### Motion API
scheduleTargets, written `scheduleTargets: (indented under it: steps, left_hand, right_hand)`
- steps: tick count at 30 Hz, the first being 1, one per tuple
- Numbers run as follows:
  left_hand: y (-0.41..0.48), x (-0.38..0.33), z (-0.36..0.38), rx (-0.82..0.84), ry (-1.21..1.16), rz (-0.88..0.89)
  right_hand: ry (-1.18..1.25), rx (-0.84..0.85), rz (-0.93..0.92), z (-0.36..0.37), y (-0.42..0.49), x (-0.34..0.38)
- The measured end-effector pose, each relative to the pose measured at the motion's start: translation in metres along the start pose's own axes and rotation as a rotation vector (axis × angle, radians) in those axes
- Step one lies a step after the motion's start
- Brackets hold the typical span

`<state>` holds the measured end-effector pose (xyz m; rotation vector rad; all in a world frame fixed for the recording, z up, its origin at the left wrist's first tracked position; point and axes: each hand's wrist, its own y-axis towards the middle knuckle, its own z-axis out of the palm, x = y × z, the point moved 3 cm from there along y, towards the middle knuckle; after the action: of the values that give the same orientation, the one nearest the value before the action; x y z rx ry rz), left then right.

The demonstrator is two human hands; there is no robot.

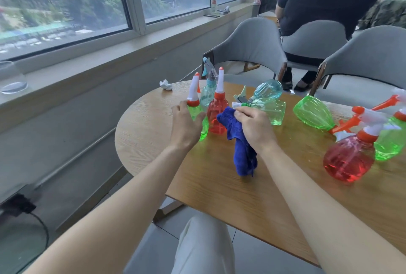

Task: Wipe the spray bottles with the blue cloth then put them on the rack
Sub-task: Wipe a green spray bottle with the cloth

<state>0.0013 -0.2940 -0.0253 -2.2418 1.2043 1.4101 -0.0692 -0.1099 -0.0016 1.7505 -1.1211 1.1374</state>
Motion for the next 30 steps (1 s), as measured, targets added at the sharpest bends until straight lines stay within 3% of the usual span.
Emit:
scheduleTargets:
  steps: [4, 9, 13, 15, 21, 24, 30]
  left_hand:
    - [0.003, -0.005, 0.0, -0.092, -0.001, -0.035]
    - [-0.011, -0.031, -0.002, -0.391, 0.119, 0.072]
    - [-0.03, -0.058, -0.001, -0.487, 0.134, 0.201]
    - [-0.038, -0.069, 0.008, -0.382, 0.095, 0.209]
    - [-0.062, -0.108, 0.052, 0.26, -0.187, 0.118]
    - [-0.056, -0.116, 0.063, 0.312, -0.298, 0.089]
    - [-0.059, -0.145, 0.082, 0.33, -0.214, 0.108]
  right_hand:
    - [0.031, 0.008, 0.022, -0.001, 0.005, -0.005]
    - [0.133, -0.047, 0.071, -0.016, 0.008, -0.003]
    - [0.275, -0.096, 0.084, -0.028, 0.001, -0.002]
    - [0.324, -0.106, 0.078, -0.036, -0.003, -0.002]
    - [0.466, -0.14, 0.06, -0.063, -0.018, 0.004]
    - [0.384, -0.16, 0.035, -0.079, -0.024, 0.003]
    - [0.232, -0.188, 0.07, -0.122, -0.033, 0.001]
